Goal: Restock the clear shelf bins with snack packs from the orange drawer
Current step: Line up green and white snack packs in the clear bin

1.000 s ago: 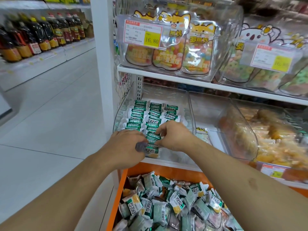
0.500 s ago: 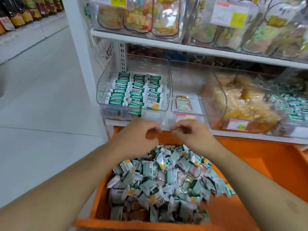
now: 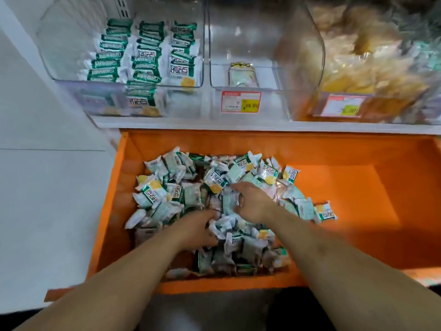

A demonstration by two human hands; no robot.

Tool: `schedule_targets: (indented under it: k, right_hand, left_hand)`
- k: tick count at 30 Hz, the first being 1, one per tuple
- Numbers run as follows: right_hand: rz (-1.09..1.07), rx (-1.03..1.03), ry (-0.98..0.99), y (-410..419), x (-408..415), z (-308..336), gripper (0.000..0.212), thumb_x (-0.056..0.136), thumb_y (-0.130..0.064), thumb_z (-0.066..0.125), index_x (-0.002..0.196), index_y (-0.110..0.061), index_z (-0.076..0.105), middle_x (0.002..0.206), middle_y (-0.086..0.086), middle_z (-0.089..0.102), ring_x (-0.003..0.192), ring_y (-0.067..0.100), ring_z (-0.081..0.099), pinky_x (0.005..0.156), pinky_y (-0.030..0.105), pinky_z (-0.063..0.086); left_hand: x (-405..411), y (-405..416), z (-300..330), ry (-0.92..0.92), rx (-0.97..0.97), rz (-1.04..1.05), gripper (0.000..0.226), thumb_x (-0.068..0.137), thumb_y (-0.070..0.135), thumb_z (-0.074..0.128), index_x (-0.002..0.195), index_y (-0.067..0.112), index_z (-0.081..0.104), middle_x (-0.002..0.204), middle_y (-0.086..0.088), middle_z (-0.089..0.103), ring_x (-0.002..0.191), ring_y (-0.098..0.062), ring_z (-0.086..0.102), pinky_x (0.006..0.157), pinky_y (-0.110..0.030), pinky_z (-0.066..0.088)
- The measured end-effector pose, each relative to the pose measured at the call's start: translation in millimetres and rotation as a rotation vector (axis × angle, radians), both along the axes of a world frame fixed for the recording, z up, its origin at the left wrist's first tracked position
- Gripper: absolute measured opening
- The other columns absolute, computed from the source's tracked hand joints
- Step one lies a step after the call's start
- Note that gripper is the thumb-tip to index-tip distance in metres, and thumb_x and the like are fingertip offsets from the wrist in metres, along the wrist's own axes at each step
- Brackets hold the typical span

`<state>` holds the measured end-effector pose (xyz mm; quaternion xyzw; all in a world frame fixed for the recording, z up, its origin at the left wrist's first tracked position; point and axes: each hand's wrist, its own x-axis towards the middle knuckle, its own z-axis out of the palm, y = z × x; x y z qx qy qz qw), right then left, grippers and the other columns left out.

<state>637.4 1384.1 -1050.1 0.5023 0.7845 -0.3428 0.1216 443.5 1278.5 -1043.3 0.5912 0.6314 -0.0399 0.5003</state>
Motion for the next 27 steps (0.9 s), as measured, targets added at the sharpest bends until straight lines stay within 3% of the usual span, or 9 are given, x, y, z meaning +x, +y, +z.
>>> schedule_targets:
  k: [3,7,11,13,16,19,23,25,27]
  right_hand:
    - [0.016,0.057,-0.057,-5.1,-1.0,-22.3,0.073,0.092,-0.036,0.073,0.158,-0.026,0.043,0.143,0.010,0.052,0.128,0.037,0.053,0.098,0.049,0.055]
    - [-0.064,0.027,-0.075,-3.6,-5.0,-27.5,0.042,0.088,-0.024,0.077,0.126,-0.010,0.065,0.116,0.013,0.063,0.095,0.030,0.064,0.077,0.040,0.059]
    - [-0.149,-0.023,-0.014,-4.6,-2.0,-22.2,0.039,0.084,-0.013,0.076,0.116,0.008,0.068,0.081,0.017,0.061,0.065,0.026,0.055,0.056,0.036,0.043]
    - [-0.169,-0.027,0.025,-3.5,-3.6,-5.9,0.030,0.085,-0.013,0.075,0.113,-0.003,0.070,0.081,0.008,0.060,0.069,0.022,0.055,0.056,0.030,0.040]
    - [-0.144,-0.046,0.064,-0.4,-9.7,31.5,0.027,0.088,-0.017,0.077,0.113,-0.011,0.066,0.086,0.009,0.070,0.065,0.017,0.064,0.056,0.028,0.047]
    - [-0.095,-0.048,0.126,3.5,-20.4,88.5,0.025,0.091,-0.021,0.078,0.111,-0.016,0.064,0.085,0.009,0.077,0.063,0.016,0.075,0.064,0.037,0.063]
    - [-0.025,0.181,0.243,3.3,-27.2,182.7,0.019,0.088,-0.028,0.081,0.092,-0.029,0.062,0.090,-0.006,0.069,0.069,0.005,0.068,0.061,0.028,0.053]
    - [-0.047,0.272,0.329,-3.0,-24.7,219.3,0.020,0.088,-0.033,0.081,0.099,-0.033,0.064,0.097,-0.009,0.067,0.080,0.006,0.068,0.068,0.028,0.054]
    - [-0.091,0.311,0.449,-12.3,-22.8,243.0,0.026,0.089,-0.034,0.082,0.109,-0.036,0.066,0.104,-0.015,0.066,0.090,0.000,0.066,0.073,0.017,0.049]
  left_hand:
    - [4.1,5.3,-10.9,0.071,-0.005,-0.087,0.067,0.090,0.034,0.082,0.148,0.030,0.050,0.147,-0.001,0.055,0.120,-0.023,0.061,0.099,-0.039,0.053]
    - [4.7,2.8,-17.4,0.084,0.003,-0.050,0.055,0.087,0.038,0.084,0.135,0.029,0.060,0.141,0.002,0.058,0.120,-0.022,0.060,0.098,-0.037,0.052]
    - [-1.9,6.5,-9.7,0.068,-0.008,0.107,0.048,0.092,0.044,0.078,0.132,0.021,0.067,0.129,0.002,0.064,0.112,-0.020,0.064,0.086,-0.033,0.052]
    - [-7.2,7.6,1.5,0.045,0.013,0.228,0.045,0.093,0.045,0.075,0.130,0.020,0.068,0.121,0.006,0.061,0.107,-0.019,0.065,0.083,-0.030,0.050]
    - [-15.5,8.6,29.7,-0.033,0.032,0.396,0.043,0.097,0.042,0.072,0.131,0.017,0.064,0.127,-0.001,0.061,0.095,-0.015,0.062,0.078,-0.028,0.049]
    - [-23.7,12.3,77.4,-0.129,0.006,0.562,0.056,0.097,0.041,0.073,0.143,0.015,0.056,0.132,-0.008,0.062,0.080,-0.025,0.076,0.071,-0.039,0.065]
    - [-37.0,20.6,157.1,-0.268,0.035,0.661,0.044,0.098,0.039,0.073,0.134,0.018,0.060,0.106,0.001,0.061,0.063,-0.032,0.076,0.062,-0.046,0.066]
    - [-45.7,19.5,192.8,-0.328,0.062,0.671,0.033,0.099,0.038,0.071,0.123,0.015,0.065,0.114,-0.005,0.064,0.061,-0.033,0.074,0.064,-0.049,0.066]
    - [-54.7,12.5,221.7,-0.380,0.085,0.695,0.028,0.102,0.037,0.067,0.118,0.015,0.068,0.120,-0.006,0.066,0.063,-0.036,0.073,0.065,-0.048,0.065]
